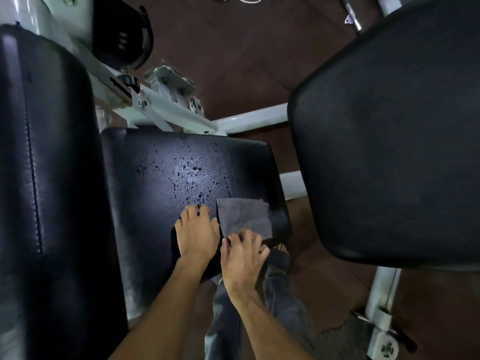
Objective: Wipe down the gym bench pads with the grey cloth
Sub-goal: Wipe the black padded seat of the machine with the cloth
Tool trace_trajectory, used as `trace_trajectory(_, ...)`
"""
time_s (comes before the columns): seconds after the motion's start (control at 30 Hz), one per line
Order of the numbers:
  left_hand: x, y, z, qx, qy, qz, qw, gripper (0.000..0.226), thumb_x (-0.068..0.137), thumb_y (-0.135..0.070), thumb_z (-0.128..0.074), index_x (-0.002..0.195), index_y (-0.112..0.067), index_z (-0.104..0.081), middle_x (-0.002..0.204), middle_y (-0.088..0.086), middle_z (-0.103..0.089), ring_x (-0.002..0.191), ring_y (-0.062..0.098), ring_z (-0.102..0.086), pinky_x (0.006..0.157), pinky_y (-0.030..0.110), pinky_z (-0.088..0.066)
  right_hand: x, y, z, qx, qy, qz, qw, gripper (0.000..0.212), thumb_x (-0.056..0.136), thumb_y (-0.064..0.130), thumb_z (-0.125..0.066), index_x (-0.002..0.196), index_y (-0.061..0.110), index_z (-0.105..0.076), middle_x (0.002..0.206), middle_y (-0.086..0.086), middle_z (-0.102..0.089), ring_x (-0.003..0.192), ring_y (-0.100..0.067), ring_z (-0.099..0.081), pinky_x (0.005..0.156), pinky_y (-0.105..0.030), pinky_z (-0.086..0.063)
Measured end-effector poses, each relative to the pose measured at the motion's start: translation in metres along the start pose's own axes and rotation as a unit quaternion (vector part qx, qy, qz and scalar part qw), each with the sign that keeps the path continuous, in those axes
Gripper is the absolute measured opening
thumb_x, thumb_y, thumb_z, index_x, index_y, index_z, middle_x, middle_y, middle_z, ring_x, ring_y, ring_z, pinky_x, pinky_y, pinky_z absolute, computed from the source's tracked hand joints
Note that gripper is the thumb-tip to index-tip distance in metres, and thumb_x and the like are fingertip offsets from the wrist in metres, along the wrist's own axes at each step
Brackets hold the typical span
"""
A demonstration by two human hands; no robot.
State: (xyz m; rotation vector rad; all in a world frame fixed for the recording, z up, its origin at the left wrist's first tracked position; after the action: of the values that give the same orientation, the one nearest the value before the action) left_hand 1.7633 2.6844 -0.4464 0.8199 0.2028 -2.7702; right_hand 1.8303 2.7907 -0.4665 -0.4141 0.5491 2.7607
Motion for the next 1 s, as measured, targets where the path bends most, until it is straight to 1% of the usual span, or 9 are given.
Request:
trace_trajectory(0.1, 0.003, 0.015, -0.017, -0.007, -0.020, 0.005, 1.000, 0.050, 0.103, -0.036, -0.041, 0.150, -0.018, -0.036, 0.165, 0.014, -0.015, 0.154, 0.030, -0.008, 0.121, 0.047, -0.018, -0.002, -0.007, -0.008, 0.032, -0.022, 0.022, 0.999, 0.024, 0.088, 0.043, -0.060, 0.095, 0.024, -0.073, 0.108, -0.001, -0.064, 0.104, -0.024, -0.056, 0.083, -0.044, -0.040)
trace_trajectory(0.2, 0.003, 0.020, -0.033, -0.027, -0.056, 0.023, 0.998, 0.055, 0.103, -0.038, -0.041, 0.154, -0.020, -0.031, 0.167, 0.015, -0.004, 0.155, 0.031, -0.001, 0.122, 0.049, -0.013, 0.007, -0.024, -0.012, 0.066, -0.022, 0.030, 0.997, 0.040, 0.094, 0.049, -0.048, 0.118, 0.023, -0.067, 0.127, -0.007, -0.060, 0.122, -0.029, -0.052, 0.093, -0.049, -0.043)
trace_trajectory(0.3, 0.010, 0.021, -0.041, -0.034, -0.100, 0.022, 0.994, 0.055, 0.103, -0.038, -0.041, 0.155, -0.021, -0.031, 0.167, 0.015, -0.005, 0.154, 0.032, -0.004, 0.122, 0.052, -0.016, 0.031, -0.042, -0.022, 0.080, 0.042, 0.014, 0.996, 0.055, 0.098, 0.057, -0.039, 0.143, 0.026, -0.048, 0.154, -0.013, -0.038, 0.146, -0.035, -0.026, 0.111, -0.053, -0.031)
trace_trajectory(0.37, 0.018, 0.024, -0.045, -0.027, -0.130, 0.019, 0.991, 0.054, 0.104, -0.039, -0.036, 0.154, -0.022, -0.030, 0.167, 0.015, -0.006, 0.154, 0.032, -0.006, 0.121, 0.052, -0.017, 0.050, -0.044, -0.029, 0.072, 0.081, 0.029, 0.994, 0.062, 0.099, 0.060, -0.033, 0.153, 0.029, -0.032, 0.163, -0.013, -0.019, 0.151, -0.036, -0.007, 0.118, -0.053, -0.018)
trace_trajectory(0.47, 0.034, 0.029, -0.047, 0.003, -0.157, 0.012, 0.987, 0.056, 0.104, -0.041, -0.030, 0.157, -0.022, -0.025, 0.167, 0.013, -0.004, 0.155, 0.029, -0.004, 0.122, 0.051, -0.014, 0.072, -0.032, -0.040, 0.050, 0.113, 0.053, 0.991, 0.067, 0.099, 0.064, -0.024, 0.157, 0.034, -0.010, 0.165, -0.012, 0.005, 0.150, -0.037, 0.010, 0.122, -0.051, -0.002)
trace_trajectory(0.57, 0.055, 0.032, -0.048, 0.025, -0.170, -0.007, 0.985, 0.059, 0.105, -0.042, -0.031, 0.159, -0.023, -0.016, 0.167, 0.009, 0.002, 0.155, 0.025, 0.003, 0.124, 0.050, -0.007, 0.076, -0.019, -0.060, 0.054, 0.114, 0.041, 0.991, 0.068, 0.098, 0.066, -0.016, 0.157, 0.037, 0.002, 0.164, -0.010, 0.016, 0.149, -0.036, 0.019, 0.121, -0.055, 0.003)
trace_trajectory(0.67, 0.069, 0.033, -0.052, 0.066, -0.185, -0.015, 0.980, 0.061, 0.105, -0.045, -0.021, 0.160, -0.021, -0.009, 0.168, 0.009, 0.005, 0.155, 0.023, 0.006, 0.124, 0.049, -0.001, 0.072, -0.026, -0.077, 0.045, 0.074, 0.045, 0.995, 0.068, 0.098, 0.067, -0.011, 0.157, 0.036, 0.003, 0.165, -0.008, 0.014, 0.150, -0.032, 0.019, 0.121, -0.055, 0.003)
trace_trajectory(0.8, 0.072, 0.032, -0.058, 0.092, -0.197, -0.007, 0.976, 0.065, 0.103, -0.049, -0.016, 0.160, -0.021, -0.004, 0.167, 0.009, 0.008, 0.155, 0.024, 0.007, 0.124, 0.051, -0.001, 0.079, -0.062, -0.084, 0.027, 0.058, 0.060, 0.996, 0.068, 0.098, 0.066, -0.018, 0.157, 0.036, 0.000, 0.166, -0.005, 0.008, 0.151, -0.030, 0.013, 0.121, -0.056, -0.001)
trace_trajectory(1.0, 0.072, 0.028, -0.059, 0.102, -0.208, -0.003, 0.973, 0.069, 0.101, -0.054, -0.021, 0.160, -0.021, -0.007, 0.167, 0.011, 0.006, 0.155, 0.026, 0.003, 0.123, 0.051, -0.003, 0.178, -0.076, -0.066, 0.044, 0.031, -0.031, 0.998, 0.067, 0.096, 0.068, -0.009, 0.156, 0.039, 0.003, 0.166, -0.008, 0.007, 0.151, -0.036, 0.006, 0.118, -0.062, -0.011)
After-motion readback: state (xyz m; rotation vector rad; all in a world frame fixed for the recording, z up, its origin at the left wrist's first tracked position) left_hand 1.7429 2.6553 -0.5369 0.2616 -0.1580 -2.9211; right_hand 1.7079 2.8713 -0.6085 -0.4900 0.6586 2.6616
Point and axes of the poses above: each hand's wrist, its own x-axis towards the middle knuckle, its own z-axis out of the back of the hand, y = z × x, the point moved 5 cm from there along x, towards the middle knuckle
